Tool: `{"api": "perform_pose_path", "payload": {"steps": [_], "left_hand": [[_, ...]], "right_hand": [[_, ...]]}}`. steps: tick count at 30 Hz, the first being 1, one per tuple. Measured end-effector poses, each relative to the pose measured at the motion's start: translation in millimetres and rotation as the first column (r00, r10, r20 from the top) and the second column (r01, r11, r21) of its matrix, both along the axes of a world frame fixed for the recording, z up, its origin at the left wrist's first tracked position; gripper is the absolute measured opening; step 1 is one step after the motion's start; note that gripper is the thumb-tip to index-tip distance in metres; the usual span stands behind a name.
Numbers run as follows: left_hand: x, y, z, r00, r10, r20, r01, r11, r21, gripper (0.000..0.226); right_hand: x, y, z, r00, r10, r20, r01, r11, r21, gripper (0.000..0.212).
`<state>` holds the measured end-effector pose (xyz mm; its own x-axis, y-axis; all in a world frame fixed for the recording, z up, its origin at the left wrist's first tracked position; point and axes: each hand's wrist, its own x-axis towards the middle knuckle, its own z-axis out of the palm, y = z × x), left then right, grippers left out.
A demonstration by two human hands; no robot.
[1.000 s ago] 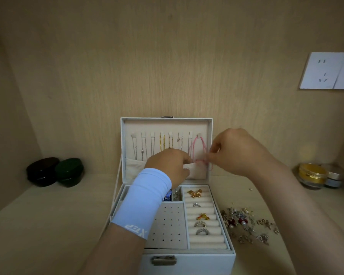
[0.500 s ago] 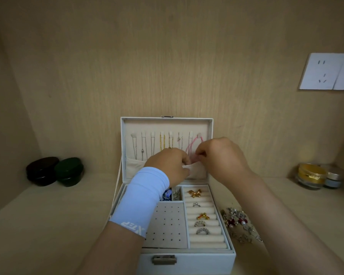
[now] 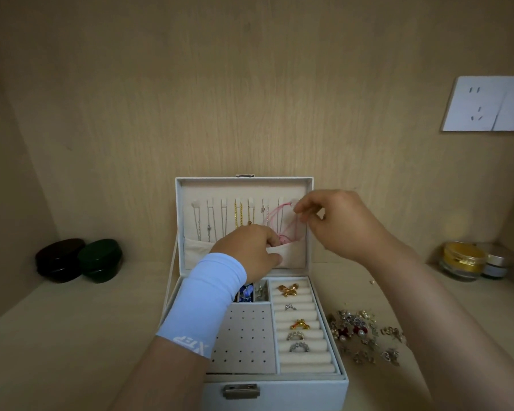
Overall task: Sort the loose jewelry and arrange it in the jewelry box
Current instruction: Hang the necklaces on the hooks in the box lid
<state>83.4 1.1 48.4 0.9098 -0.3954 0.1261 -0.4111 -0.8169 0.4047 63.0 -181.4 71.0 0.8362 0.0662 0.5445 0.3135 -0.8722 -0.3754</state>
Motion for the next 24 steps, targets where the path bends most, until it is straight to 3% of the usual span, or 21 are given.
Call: {"api": "perform_pose_path", "payload": {"steps": [3, 7, 12, 18, 24], "left_hand": [[0, -3, -2, 1.000, -0.013, 0.001, 0.013, 1.000, 0.021, 0.039], [2, -2, -4, 0.998, -0.049, -0.031, 0.051, 0.998, 0.046, 0.044], [1, 5, 3, 0.994, -0.047, -0.102, 0.048, 0.999, 0.012, 0.049], [1, 11, 7, 0.993, -0.031, -0.117, 0.026, 0.999, -0.043, 0.036], [0, 10, 9, 0.991, -0.034, -0.126, 0.028, 0.998, -0.050, 0.034]], "right_hand": [[-4, -1, -2, 0.979, -0.176, -0.105, 0.152, 0.967, -0.206, 0.019], [2, 15, -22, 0.960, -0.180, -0.216, 0.100, 0.936, -0.337, 0.024], [7, 18, -33, 0.988, -0.092, -0.122, 0.054, 0.957, -0.286, 0.021], [9, 19, -30, 0.992, -0.028, -0.125, 0.004, 0.982, -0.188, 0.012], [11, 23, -30, 0.995, -0.103, -0.011, 0.100, 0.982, -0.158, 0.011]]}}
